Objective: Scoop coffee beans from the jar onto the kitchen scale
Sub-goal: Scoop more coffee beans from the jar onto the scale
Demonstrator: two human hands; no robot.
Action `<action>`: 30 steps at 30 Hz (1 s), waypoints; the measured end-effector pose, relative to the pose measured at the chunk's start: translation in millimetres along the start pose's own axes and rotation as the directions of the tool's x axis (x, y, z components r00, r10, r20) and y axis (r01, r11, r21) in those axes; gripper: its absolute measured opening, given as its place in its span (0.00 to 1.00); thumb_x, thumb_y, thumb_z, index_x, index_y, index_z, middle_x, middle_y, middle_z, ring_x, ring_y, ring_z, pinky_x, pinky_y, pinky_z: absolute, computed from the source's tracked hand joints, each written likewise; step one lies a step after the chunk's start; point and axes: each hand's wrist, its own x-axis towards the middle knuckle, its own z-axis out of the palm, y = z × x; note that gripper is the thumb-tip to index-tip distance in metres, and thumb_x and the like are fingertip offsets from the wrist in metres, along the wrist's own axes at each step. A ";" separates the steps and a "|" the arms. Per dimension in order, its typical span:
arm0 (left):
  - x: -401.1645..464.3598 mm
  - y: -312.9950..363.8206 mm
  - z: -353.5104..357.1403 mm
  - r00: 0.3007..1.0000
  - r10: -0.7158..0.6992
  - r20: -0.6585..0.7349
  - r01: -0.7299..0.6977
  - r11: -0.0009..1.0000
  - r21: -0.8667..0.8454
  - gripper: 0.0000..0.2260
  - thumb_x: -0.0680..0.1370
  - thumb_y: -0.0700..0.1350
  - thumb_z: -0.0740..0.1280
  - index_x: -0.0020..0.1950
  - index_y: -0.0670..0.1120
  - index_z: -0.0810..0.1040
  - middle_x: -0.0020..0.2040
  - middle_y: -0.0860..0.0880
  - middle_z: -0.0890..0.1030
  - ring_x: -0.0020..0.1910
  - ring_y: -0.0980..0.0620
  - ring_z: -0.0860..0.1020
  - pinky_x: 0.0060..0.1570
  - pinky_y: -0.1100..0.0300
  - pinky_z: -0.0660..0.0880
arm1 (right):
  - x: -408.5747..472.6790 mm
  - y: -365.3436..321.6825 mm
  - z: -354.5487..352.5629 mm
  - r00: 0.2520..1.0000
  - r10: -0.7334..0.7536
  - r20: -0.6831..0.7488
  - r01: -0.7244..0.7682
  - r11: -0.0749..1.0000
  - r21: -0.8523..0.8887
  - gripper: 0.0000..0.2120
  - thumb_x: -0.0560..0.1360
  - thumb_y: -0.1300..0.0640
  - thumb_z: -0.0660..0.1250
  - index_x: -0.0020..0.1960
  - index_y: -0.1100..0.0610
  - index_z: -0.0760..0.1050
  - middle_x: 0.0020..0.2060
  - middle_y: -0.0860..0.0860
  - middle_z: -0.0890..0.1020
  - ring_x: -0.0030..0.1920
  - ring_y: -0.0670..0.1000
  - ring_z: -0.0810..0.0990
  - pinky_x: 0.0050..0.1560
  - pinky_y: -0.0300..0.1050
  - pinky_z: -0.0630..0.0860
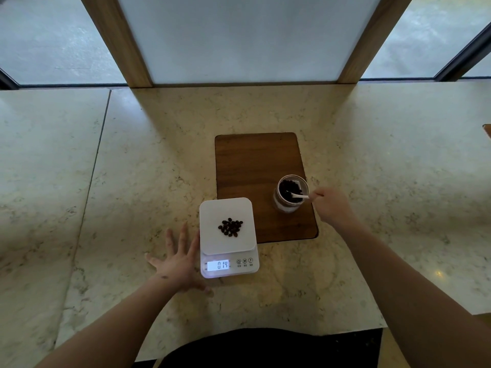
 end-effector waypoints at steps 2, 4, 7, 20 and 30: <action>0.5 0.6 -0.2 1.000 0.002 0.005 -0.002 1.000 -0.004 0.71 0.57 0.80 0.73 0.66 0.62 0.13 0.66 0.54 0.09 0.65 0.40 0.10 0.64 0.12 0.42 | -1.2 3.2 -0.4 0.998 0.061 0.006 -0.062 0.994 0.091 0.17 0.79 0.57 0.61 0.35 0.61 0.79 0.24 0.51 0.72 0.27 0.53 0.73 0.30 0.43 0.69; 1.5 0.1 0.2 1.000 -0.001 0.002 0.001 1.000 -0.003 0.71 0.57 0.80 0.73 0.64 0.62 0.12 0.66 0.54 0.09 0.65 0.40 0.10 0.64 0.12 0.42 | -3.6 5.6 0.7 0.994 0.107 0.030 -0.111 0.974 0.196 0.24 0.79 0.57 0.62 0.25 0.51 0.78 0.18 0.45 0.69 0.25 0.51 0.72 0.27 0.42 0.70; 3.0 -1.4 2.2 1.000 -0.002 -0.008 0.002 1.000 0.000 0.72 0.57 0.80 0.73 0.65 0.62 0.12 0.66 0.54 0.09 0.63 0.41 0.09 0.63 0.12 0.41 | -6.6 6.6 3.0 0.981 0.177 0.085 -0.195 0.936 0.294 0.29 0.80 0.57 0.62 0.19 0.48 0.75 0.19 0.46 0.67 0.26 0.51 0.68 0.24 0.41 0.67; 3.0 -0.9 1.7 1.000 0.002 -0.002 -0.002 1.000 0.000 0.71 0.58 0.79 0.74 0.68 0.62 0.14 0.67 0.53 0.10 0.64 0.41 0.09 0.63 0.12 0.41 | -6.7 14.7 6.6 0.954 0.269 0.131 -0.299 0.840 0.453 0.18 0.80 0.59 0.62 0.32 0.56 0.76 0.23 0.52 0.65 0.18 0.48 0.65 0.16 0.36 0.62; 0.8 0.4 0.6 1.000 -0.004 -0.004 0.004 1.000 -0.001 0.72 0.56 0.80 0.73 0.67 0.62 0.13 0.67 0.54 0.10 0.64 0.41 0.10 0.64 0.12 0.40 | 1.1 30.5 17.4 0.923 0.322 0.209 -0.382 0.722 0.577 0.19 0.80 0.59 0.64 0.30 0.55 0.79 0.18 0.46 0.64 0.18 0.46 0.63 0.20 0.40 0.62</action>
